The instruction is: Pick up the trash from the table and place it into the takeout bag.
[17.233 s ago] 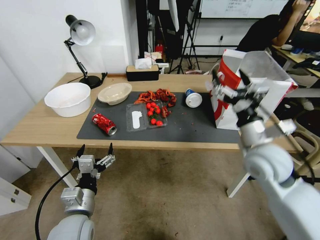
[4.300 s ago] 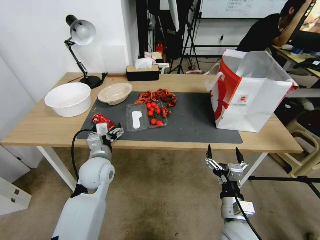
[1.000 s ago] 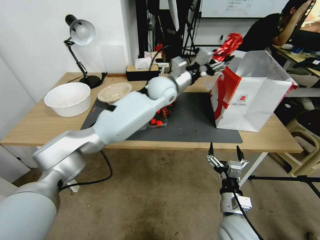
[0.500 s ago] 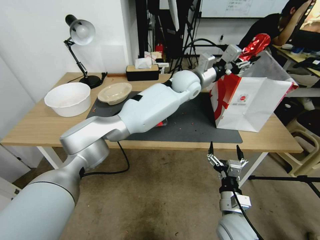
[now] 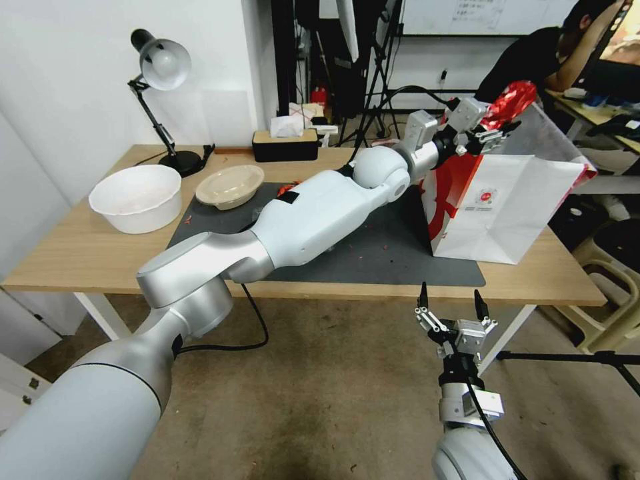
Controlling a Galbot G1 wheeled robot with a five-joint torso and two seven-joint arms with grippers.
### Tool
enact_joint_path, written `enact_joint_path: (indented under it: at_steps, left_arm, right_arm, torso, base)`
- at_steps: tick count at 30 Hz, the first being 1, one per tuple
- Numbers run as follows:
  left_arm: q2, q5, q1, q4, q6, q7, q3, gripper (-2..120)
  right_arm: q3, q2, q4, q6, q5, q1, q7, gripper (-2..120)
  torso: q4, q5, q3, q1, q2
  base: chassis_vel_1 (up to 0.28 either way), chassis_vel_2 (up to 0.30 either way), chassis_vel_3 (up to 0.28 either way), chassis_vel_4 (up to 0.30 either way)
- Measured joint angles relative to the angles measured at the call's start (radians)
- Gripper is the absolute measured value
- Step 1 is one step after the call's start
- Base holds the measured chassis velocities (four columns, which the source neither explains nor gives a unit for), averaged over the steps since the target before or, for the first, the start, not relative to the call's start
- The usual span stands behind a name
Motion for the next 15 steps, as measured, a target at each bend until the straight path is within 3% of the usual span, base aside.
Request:
enact_joint_path:
  at_steps: [6,12,15]
  left_arm:
    - [0.013,0.0,0.004,-0.011,0.0,-0.027,-0.023,97]
    - [0.081,-0.002,0.025,-0.063,0.007,-0.042,-0.065,100]
    - [0.156,-0.006,0.057,-0.127,0.019,-0.061,-0.099,100]
  right_arm:
    - [0.002,0.001,0.011,0.001,0.0,-0.004,0.0,96]
    - [0.003,0.0,0.016,0.001,-0.001,-0.006,0.0,96]
    - [0.003,-0.001,0.017,0.0,-0.002,-0.005,-0.001,96]
  torso:
    - [-0.0003,-0.0001,0.0,0.0,0.0]
    - [0.0,-0.0002,0.0,0.0,0.0]
    - [0.0,-0.0005,0.0,0.0,0.0]
  base:
    - [0.0,0.0,0.0,0.0]
    - [0.0,0.0,0.0,0.0]
    - [0.0,0.0,0.0,0.0]
